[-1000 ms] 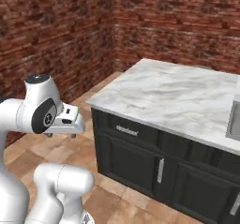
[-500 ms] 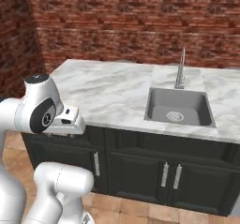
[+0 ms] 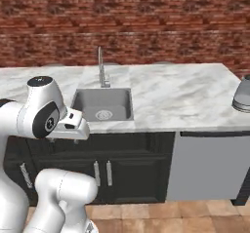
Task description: Navigate to the fridge.
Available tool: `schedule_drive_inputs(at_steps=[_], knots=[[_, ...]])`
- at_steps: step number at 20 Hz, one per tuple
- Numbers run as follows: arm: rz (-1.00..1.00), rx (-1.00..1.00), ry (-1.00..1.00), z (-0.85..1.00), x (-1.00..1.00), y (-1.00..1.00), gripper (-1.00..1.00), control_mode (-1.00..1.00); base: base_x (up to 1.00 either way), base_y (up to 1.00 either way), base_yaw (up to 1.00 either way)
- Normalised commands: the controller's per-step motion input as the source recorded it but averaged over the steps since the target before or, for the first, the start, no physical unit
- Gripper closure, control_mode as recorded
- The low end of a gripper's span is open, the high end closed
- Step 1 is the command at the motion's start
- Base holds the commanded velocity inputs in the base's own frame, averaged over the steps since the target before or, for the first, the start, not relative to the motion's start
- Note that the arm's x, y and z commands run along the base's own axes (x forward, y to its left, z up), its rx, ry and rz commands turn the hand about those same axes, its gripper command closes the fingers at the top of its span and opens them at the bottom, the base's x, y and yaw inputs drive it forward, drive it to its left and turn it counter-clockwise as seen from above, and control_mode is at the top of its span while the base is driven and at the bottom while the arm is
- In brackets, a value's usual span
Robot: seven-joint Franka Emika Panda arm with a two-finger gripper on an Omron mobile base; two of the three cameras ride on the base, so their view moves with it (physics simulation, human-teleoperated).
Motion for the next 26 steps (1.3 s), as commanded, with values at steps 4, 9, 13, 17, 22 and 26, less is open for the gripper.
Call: schedule_drive_inputs(at_steps=[4,9,13,17,22,26], knots=[[0.00,0.00,0.00,0.00,0.00,0.00,-1.00,1.00,0.18,-1.00,-0.49],[0.00,0.00,0.00,0.00,0.00,0.00,-1.00,1.00,0.30,-0.99,-0.56],[0.00,0.00,0.00,0.00,0.00,0.00,-1.00,1.00,0.52,-0.99,-0.54],[0.00,0.00,0.00,0.00,0.00,0.00,-1.00,1.00,0.86,-0.94,-0.49],[0.00,0.00,0.00,0.00,0.00,0.00,-1.00,1.00,1.00,-0.74,-0.42],[0.00,0.00,0.00,0.00,0.00,0.00,-1.00,1.00,1.00,-0.52,-0.32]])
